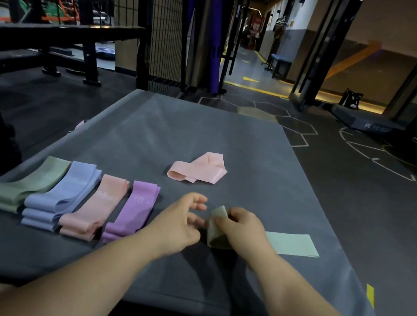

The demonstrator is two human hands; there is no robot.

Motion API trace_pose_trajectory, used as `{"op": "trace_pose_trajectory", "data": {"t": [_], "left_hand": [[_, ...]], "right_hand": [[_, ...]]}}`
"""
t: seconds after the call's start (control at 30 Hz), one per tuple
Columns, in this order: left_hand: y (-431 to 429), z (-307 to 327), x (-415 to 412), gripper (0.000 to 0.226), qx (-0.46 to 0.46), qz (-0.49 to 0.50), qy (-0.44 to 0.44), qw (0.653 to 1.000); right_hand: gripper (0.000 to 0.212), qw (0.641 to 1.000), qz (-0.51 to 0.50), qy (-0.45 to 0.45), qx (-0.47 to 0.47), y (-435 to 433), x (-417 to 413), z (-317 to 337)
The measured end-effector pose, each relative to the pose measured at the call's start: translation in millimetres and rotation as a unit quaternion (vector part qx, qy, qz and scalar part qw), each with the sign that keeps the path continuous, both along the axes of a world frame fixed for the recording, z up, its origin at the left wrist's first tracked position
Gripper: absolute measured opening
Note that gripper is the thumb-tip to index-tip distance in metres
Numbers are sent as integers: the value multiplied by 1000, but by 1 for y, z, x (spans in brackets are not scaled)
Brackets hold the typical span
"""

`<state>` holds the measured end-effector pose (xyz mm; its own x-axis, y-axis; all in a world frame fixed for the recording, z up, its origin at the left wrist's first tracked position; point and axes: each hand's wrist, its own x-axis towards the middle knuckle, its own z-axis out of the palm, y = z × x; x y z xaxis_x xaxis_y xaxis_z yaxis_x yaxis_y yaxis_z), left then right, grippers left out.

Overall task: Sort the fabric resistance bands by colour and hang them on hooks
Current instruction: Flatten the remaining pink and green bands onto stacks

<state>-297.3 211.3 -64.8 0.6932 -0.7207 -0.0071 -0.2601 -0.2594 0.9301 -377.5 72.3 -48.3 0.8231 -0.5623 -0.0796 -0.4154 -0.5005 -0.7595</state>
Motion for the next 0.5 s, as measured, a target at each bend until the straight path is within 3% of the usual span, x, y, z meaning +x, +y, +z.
{"op": "trace_pose_trajectory", "data": {"t": [0.1, 0.23, 0.37, 0.5], "left_hand": [[3, -3, 1, 75, 62, -5, -91, 994], [7, -4, -2, 96, 66, -17, -94, 993], [8, 1, -1, 76, 38, -14, -96, 995], [12, 2, 4, 68, 54, -13, -100, 993]], "right_hand": [[27, 996, -37, -21, 80, -1, 2, 0], [12, 969, -27, -57, 239, 5, 2, 7], [14, 905, -13, -118, 408, 16, 1, 17], [14, 881, -1, -143, 451, 16, -1, 24]]}}
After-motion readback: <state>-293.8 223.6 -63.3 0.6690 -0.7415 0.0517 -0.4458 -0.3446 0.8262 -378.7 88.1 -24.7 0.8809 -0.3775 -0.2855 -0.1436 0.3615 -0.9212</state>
